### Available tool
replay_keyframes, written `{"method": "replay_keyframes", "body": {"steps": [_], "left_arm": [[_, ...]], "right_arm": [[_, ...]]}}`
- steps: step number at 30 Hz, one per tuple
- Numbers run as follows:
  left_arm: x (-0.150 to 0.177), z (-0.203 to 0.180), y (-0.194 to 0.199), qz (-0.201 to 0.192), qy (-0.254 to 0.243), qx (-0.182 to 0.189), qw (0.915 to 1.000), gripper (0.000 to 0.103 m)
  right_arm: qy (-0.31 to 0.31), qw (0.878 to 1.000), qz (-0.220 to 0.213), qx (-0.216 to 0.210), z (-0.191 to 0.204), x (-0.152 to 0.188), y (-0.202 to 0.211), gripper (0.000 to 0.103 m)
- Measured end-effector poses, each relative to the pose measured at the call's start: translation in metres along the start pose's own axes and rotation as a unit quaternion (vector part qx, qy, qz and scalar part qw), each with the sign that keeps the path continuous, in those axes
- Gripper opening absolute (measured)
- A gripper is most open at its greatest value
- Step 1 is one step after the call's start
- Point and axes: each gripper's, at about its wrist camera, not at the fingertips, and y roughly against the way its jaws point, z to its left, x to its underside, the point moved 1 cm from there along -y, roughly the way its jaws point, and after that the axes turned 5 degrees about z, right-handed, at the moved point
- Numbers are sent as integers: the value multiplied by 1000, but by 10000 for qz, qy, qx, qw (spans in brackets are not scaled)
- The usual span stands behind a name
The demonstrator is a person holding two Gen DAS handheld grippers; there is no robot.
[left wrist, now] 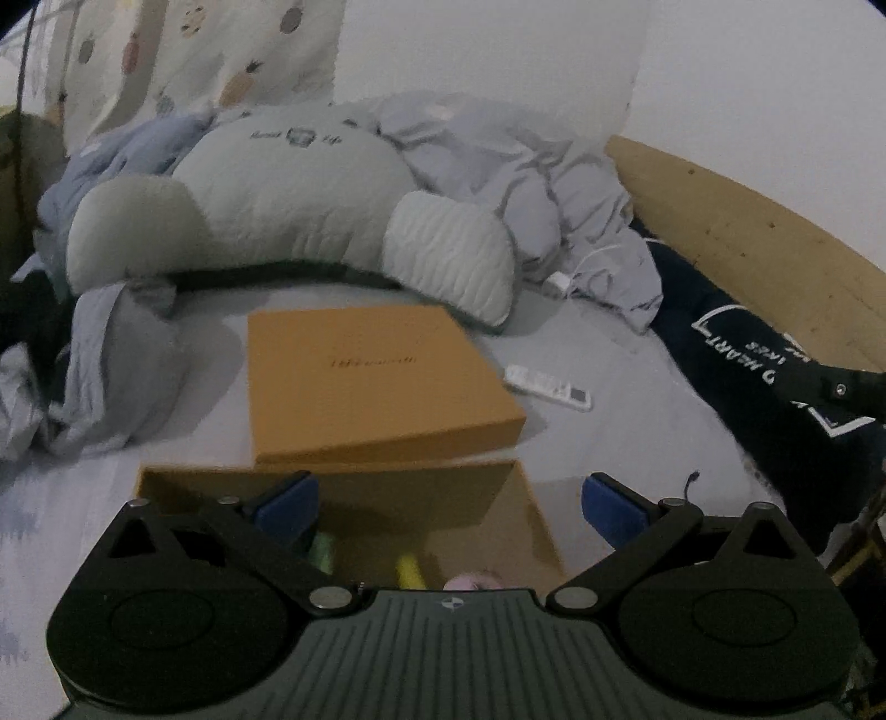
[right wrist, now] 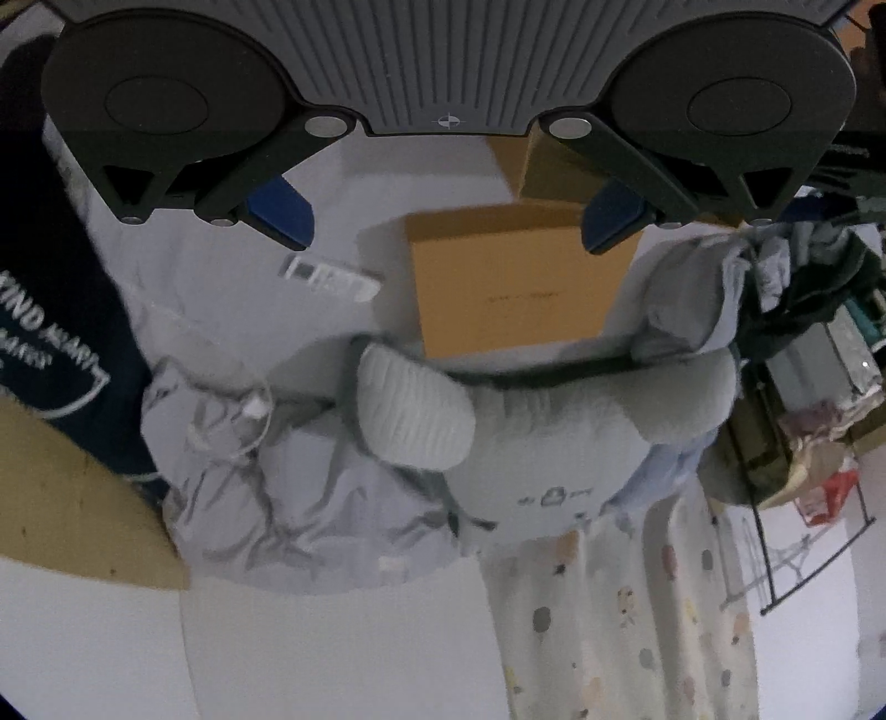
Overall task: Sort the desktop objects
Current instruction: 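Move the right gripper over the white remote control on the sheet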
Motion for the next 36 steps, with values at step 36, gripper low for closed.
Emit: {"method": "replay_keyframes", "body": {"steps": [36], "left_arm": [[-62,-25,-132,374,-318,19,9988,103]], "right_arm": [[540,9972,282,434,-91,-57,-159,103]]}}
